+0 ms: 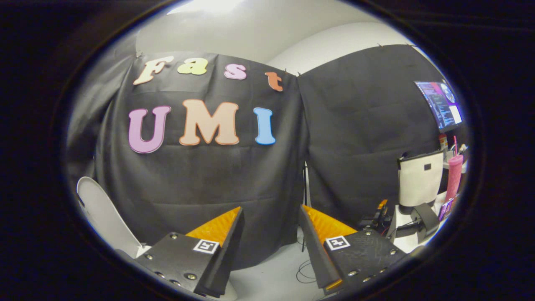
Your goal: Open the toilet lid.
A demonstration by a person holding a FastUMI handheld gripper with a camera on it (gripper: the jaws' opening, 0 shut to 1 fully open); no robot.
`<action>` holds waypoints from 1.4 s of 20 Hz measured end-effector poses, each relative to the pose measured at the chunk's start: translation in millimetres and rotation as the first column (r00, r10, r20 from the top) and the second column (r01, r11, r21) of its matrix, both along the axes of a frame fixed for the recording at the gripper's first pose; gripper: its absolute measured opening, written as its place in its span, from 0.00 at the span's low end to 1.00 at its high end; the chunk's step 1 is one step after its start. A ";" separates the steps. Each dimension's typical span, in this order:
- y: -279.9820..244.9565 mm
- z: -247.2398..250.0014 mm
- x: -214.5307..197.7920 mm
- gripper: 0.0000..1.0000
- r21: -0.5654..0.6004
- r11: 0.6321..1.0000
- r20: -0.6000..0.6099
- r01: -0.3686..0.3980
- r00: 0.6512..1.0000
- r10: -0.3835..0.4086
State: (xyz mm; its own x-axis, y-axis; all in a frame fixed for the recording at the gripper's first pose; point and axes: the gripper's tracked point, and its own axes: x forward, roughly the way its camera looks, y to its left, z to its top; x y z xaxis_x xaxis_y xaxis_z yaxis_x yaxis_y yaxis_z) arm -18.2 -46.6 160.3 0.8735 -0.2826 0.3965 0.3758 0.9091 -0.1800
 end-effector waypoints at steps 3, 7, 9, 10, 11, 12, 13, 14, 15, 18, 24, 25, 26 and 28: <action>-25.5 -26.9 13.3 0.78 0.027 0.999 -0.062 0.030 0.998 -0.028; -34.0 -71.1 32.7 0.78 0.070 0.998 -0.156 0.009 0.988 0.002; -38.0 -88.9 37.5 0.78 0.101 0.995 -0.197 0.007 0.980 0.013; -38.0 -91.6 39.2 0.78 0.104 0.995 -0.205 0.005 0.979 0.016; -36.7 -93.2 39.3 0.78 0.105 0.994 -0.208 0.003 0.978 0.019; -36.8 -95.6 39.0 0.78 0.108 0.994 -0.212 0.002 0.977 0.021; -39.2 -99.0 40.3 0.78 0.113 0.994 -0.215 0.002 0.976 0.023; -40.6 -101.1 40.4 0.78 0.119 0.993 -0.218 0.002 0.976 0.025; -42.0 -102.6 40.8 0.78 0.127 0.992 -0.218 0.001 0.976 0.027; -48.0 -105.1 39.7 0.78 0.148 0.989 -0.215 0.006 0.976 0.026; -52.3 -114.2 42.3 0.78 0.169 0.985 -0.239 0.012 0.971 0.029; -52.5 -115.4 43.2 0.78 0.170 0.985 -0.243 0.013 0.969 0.029; -52.2 -116.7 44.0 0.78 0.170 0.985 -0.248 0.013 0.968 0.030; -50.9 -120.1 46.1 0.78 0.173 0.985 -0.257 0.009 0.966 0.036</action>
State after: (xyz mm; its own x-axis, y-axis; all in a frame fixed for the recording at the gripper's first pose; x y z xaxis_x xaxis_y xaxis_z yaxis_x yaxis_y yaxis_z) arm 27.9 -97.5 40.2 0.9438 -0.3139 0.1032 0.3245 0.9394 -0.1108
